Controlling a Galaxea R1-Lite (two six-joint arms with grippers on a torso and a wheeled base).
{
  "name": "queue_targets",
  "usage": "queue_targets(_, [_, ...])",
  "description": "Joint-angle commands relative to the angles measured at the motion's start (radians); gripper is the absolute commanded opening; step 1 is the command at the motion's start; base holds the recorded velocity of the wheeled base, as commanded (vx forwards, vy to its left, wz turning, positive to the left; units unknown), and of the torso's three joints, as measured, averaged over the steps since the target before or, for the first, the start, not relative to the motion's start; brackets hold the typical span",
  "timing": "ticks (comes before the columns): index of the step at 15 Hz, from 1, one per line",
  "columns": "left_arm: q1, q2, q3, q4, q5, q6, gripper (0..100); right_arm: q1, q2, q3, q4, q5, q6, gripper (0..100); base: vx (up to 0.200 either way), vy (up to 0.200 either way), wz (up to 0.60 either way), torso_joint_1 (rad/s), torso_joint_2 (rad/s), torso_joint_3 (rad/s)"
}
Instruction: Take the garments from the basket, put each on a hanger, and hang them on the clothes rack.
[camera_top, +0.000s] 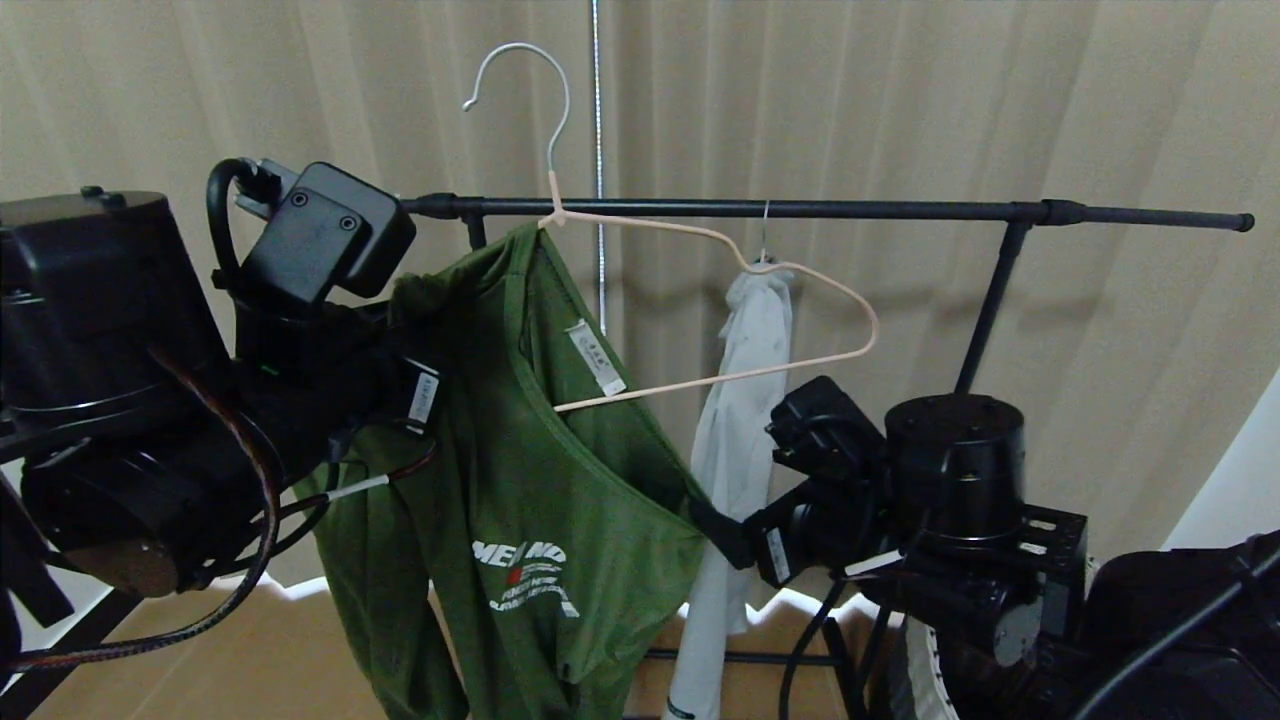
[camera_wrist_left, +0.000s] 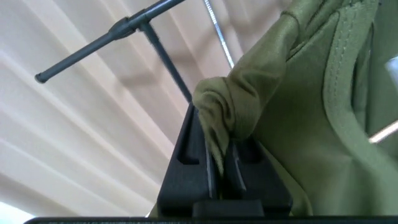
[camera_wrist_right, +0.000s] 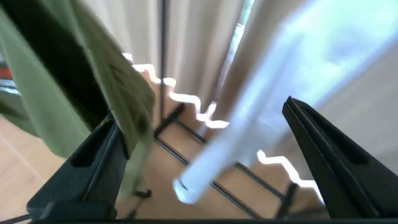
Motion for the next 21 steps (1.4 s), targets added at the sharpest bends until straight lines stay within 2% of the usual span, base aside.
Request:
queue_targets(1, [0.024,-0.003,0.017,-0.001,0.002,0.018,0,-0.078,-0.086,0.047,0.003,0.000,-0.002,100,0.000,0.000,0.00,0.000,0.00,0.000])
queue_targets(3, [0.049,-0.017,0.074,-0.004,-0.001,0.096,0,-0.179,-0.107,0.036,0.004,0.002,-0.010,100,0.000,0.000,0.00,0.000,0.00,0.000])
queue_targets(6, [0.055,-0.028,0.113,-0.005,0.002,0.129,0,-0.277,-0.109,0.004,0.003,0.014,-0.032,100,0.000,0.000,0.00,0.000,0.00,0.000])
queue_targets(8, [0.078,-0.026,0.131,-0.005,0.002,0.153,0,-0.285,-0.109,-0.013,0.003,0.016,-0.032,100,0.000,0.000,0.00,0.000,0.00,0.000])
queue_targets(10, [0.105,-0.026,0.172,-0.007,0.006,0.220,0,-0.285,-0.130,-0.024,0.004,0.034,-0.032,100,0.000,0.000,0.00,0.000,0.00,0.000])
queue_targets(11, [0.108,-0.026,0.177,-0.007,0.009,0.226,0,-0.282,-0.138,-0.024,0.010,0.045,-0.032,100,0.000,0.000,0.00,0.000,0.00,0.000])
queue_targets(14, [0.101,-0.017,0.168,-0.007,0.056,0.226,0,-0.200,-0.173,-0.030,0.026,0.117,-0.032,100,0.000,0.000,0.00,0.000,0.00,0.000])
queue_targets(16, [0.101,-0.009,0.163,-0.008,0.061,0.222,0,-0.144,-0.184,-0.022,0.026,0.161,-0.030,100,0.000,0.000,0.00,0.000,0.00,0.000])
queue_targets(19, [0.095,-0.001,0.146,-0.010,0.094,0.172,0,-0.033,-0.211,-0.014,0.038,0.170,-0.032,100,0.000,0.000,0.00,0.000,0.00,0.000])
queue_targets(21, [0.085,0.005,0.137,-0.010,0.101,0.131,0,-0.012,-0.216,-0.019,0.073,0.169,-0.035,100,0.000,0.000,0.00,0.000,0.00,0.000])
